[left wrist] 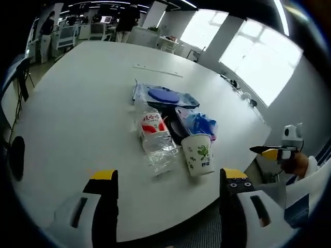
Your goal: Arrange the tabletop items into an orderly group along one side of the table until the central work area is clear of visible clutter.
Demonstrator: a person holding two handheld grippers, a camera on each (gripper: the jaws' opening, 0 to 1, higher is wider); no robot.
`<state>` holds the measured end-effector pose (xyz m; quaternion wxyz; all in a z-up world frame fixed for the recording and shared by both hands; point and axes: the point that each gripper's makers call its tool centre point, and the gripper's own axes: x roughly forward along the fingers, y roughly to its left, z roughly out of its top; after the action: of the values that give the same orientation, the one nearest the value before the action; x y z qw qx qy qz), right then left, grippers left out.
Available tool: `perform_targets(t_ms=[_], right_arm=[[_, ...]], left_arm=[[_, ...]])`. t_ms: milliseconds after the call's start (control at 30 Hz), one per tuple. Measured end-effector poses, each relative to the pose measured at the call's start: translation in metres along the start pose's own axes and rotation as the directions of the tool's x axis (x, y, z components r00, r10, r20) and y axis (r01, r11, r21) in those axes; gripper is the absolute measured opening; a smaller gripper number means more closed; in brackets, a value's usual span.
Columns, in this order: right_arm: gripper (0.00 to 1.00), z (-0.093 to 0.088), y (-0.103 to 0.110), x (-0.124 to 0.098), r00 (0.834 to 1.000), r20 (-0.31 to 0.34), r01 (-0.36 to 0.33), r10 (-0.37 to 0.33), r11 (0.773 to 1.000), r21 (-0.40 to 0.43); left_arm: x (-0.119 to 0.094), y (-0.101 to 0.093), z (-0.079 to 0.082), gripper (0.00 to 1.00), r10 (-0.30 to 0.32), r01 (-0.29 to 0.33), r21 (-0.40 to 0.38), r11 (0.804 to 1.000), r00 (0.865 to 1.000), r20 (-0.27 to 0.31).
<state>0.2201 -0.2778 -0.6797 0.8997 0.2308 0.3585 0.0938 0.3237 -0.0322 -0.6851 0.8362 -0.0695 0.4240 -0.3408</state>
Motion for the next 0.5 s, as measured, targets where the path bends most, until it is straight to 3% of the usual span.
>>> perform_targets(t_ms=[167,500], right_arm=[[0.75,-0.003,-0.003,-0.002,1.0,-0.001,0.008,-0.008,1.0,0.013],[0.74,-0.007,-0.003,-0.001,1.0,-0.006,0.011,-0.011,1.0,0.025]], left_arm=[[0.005,0.007,0.004,0.79,0.034,-0.034,-0.015,0.999,0.999,0.0],[0.02,0.01,0.01,0.78,0.045,-0.046,-0.058,0.997,0.999,-0.016]])
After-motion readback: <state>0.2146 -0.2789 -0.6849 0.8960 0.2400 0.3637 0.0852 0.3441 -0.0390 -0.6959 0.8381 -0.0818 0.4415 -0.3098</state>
